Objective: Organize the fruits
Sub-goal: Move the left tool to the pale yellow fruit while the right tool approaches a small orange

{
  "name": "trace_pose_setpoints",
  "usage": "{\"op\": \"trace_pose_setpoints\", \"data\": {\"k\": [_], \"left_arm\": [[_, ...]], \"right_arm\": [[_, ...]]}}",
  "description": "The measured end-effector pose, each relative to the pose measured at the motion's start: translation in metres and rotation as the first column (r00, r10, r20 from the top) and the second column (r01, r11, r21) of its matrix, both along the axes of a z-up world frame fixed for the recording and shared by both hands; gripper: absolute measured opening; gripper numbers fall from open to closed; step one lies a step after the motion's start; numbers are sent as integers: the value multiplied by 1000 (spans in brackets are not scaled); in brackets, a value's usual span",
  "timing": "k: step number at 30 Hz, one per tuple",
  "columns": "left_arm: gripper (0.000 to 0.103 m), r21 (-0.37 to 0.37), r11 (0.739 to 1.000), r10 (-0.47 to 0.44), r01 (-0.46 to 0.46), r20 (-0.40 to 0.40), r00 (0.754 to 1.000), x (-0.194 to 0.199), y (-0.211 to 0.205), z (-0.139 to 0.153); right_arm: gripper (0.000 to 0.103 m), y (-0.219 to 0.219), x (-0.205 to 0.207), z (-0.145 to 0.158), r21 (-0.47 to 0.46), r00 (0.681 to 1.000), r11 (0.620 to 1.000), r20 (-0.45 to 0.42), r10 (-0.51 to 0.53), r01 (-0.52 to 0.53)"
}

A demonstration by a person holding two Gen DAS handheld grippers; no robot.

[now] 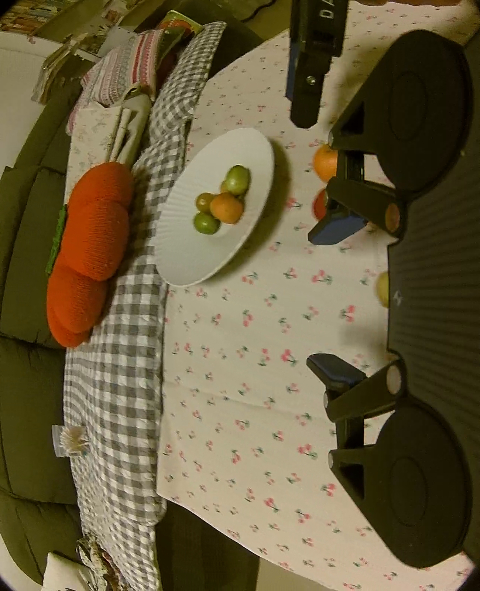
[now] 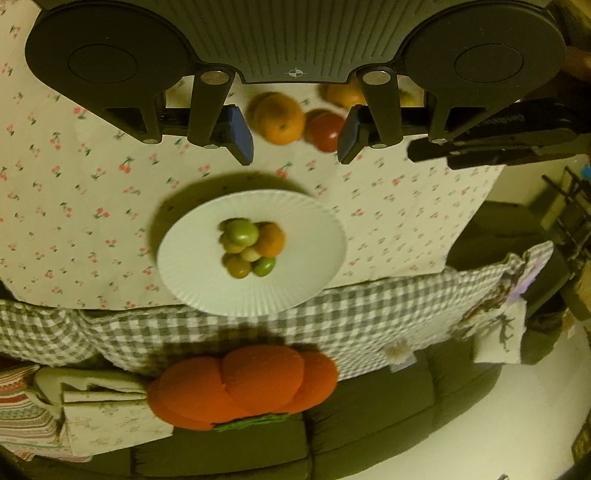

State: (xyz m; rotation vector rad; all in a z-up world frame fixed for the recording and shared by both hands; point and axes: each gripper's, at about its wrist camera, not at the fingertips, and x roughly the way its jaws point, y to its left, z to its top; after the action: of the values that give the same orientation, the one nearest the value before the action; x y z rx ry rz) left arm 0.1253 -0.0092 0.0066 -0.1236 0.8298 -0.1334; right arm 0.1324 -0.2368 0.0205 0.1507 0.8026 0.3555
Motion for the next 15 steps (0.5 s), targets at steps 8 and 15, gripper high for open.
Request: {"op": "trace_pose_setpoints", "data": {"k": [8, 15], "left_arm": [[62, 31, 998, -52, 52, -23, 998, -19, -3, -8], [52, 48, 995, -86, 88, -39, 996, -20, -6, -20]], "right_arm": [[50, 15, -8, -4, -1, 999, 999, -26, 39, -39], [50, 22, -10, -11, -12, 997, 998, -44, 56, -57]]}}
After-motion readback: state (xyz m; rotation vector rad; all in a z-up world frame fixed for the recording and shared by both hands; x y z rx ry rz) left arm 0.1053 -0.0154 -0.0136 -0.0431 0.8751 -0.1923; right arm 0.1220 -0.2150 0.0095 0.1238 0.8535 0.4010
